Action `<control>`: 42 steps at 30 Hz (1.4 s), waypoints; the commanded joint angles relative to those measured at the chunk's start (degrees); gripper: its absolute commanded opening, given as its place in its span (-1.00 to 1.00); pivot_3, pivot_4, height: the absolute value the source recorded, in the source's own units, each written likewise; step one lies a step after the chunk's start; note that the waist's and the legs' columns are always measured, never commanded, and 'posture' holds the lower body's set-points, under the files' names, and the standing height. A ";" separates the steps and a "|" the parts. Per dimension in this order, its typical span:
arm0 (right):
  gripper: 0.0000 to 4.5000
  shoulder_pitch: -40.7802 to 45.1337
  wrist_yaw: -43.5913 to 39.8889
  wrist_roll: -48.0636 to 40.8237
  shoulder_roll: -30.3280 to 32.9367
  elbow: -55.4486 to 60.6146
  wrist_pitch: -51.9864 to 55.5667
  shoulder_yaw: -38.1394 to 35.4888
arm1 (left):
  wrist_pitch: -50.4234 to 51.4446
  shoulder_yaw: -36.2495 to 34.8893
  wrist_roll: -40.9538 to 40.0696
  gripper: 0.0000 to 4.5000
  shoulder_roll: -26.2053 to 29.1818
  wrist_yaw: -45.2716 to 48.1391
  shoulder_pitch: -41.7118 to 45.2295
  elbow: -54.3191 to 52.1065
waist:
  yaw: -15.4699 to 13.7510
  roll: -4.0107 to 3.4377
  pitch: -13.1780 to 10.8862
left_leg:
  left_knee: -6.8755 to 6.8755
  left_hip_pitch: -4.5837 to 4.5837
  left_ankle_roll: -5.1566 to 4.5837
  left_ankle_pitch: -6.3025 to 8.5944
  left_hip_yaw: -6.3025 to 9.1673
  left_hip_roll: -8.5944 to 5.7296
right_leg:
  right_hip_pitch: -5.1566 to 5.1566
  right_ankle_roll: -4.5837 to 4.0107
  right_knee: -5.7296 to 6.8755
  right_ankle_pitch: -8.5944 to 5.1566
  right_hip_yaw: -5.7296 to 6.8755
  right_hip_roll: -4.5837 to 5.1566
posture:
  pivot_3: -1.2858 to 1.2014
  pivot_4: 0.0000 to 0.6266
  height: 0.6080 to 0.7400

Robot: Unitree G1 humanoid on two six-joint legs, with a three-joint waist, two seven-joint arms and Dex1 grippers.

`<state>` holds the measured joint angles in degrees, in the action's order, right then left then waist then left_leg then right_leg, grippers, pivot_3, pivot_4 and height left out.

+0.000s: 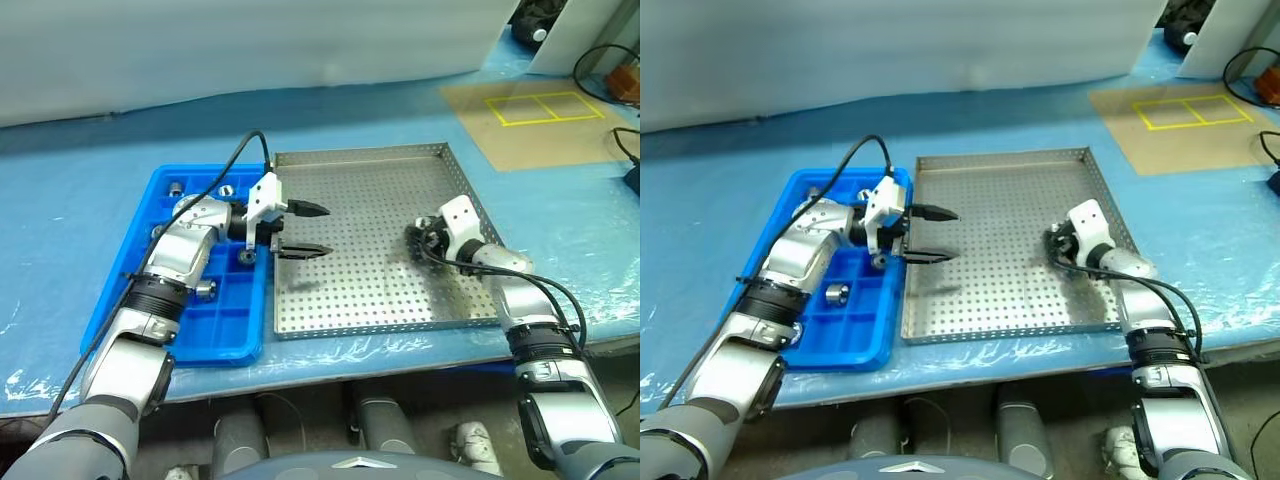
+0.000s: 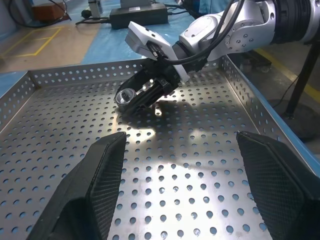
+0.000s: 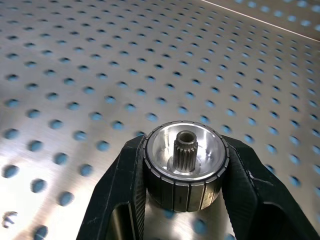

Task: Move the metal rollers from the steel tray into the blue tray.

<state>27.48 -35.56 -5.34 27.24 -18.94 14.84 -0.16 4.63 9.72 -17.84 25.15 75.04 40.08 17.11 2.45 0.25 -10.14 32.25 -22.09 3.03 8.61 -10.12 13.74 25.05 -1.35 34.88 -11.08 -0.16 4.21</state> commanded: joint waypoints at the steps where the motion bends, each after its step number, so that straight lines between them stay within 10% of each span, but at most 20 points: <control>1: -0.26 4.17 -5.21 -4.68 -1.02 9.18 3.93 1.40 | 0.87 -3.29 -0.91 0.66 3.14 -0.85 -1.62 -3.24 | -0.14 -0.02 -0.01 | -0.09 -0.01 0.05 -0.03 -0.01 0.03 | 0.06 -0.01 0.03 0.01 0.03 -0.01 | -0.17 -0.52 1.00; 17: -0.26 16.41 -31.55 -11.00 -8.12 6.86 10.58 15.69 | 11.33 -19.22 -6.02 0.66 18.52 -10.63 -24.23 -25.50 | -6.31 -0.04 -0.04 | -0.35 -0.04 0.16 -0.08 0.03 0.10 | 0.10 -0.06 0.00 -0.03 0.26 0.08 | 0.11 -0.52 1.00; 42: -0.26 19.96 -42.59 -8.12 -20.48 -0.68 5.51 25.23 | 21.93 -36.63 -13.90 0.66 20.36 -22.19 -52.71 -51.66 | -11.31 0.01 -0.05 | -0.99 -0.06 0.45 -0.25 0.24 0.14 | 0.24 -0.15 -0.09 -0.18 0.54 0.06 | 0.37 -0.52 1.00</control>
<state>46.35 -76.76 -12.60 7.71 -20.23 20.97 24.56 26.28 -24.13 -30.42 45.00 53.48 -11.98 -31.89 -8.86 0.26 -10.19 31.25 -22.15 3.48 8.36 -9.88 13.88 25.29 -1.50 34.80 -11.28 0.39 4.27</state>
